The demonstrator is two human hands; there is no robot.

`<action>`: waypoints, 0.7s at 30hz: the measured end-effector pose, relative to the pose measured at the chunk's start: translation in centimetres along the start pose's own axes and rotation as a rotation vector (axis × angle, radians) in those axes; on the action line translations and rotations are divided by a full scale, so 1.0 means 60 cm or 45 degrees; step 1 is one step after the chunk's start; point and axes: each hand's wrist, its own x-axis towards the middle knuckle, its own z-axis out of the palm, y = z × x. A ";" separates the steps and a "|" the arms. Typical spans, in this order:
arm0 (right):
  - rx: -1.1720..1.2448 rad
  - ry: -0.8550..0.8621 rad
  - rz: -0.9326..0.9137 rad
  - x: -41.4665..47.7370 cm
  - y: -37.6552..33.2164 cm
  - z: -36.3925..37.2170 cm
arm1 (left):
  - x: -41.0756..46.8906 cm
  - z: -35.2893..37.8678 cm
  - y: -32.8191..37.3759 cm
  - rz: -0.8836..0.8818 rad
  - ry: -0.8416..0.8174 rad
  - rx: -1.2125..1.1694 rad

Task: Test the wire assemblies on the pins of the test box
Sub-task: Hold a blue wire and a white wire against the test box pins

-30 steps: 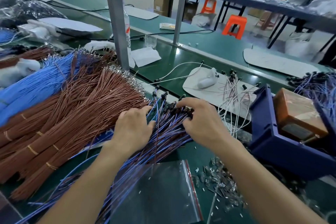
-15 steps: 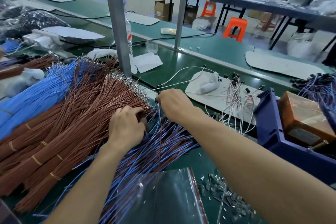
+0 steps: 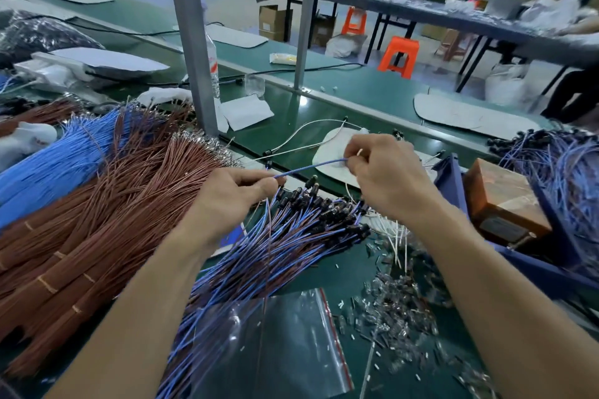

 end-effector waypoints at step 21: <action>-0.165 0.033 0.298 -0.329 0.087 -0.150 | -0.185 0.341 0.137 0.485 -0.539 0.032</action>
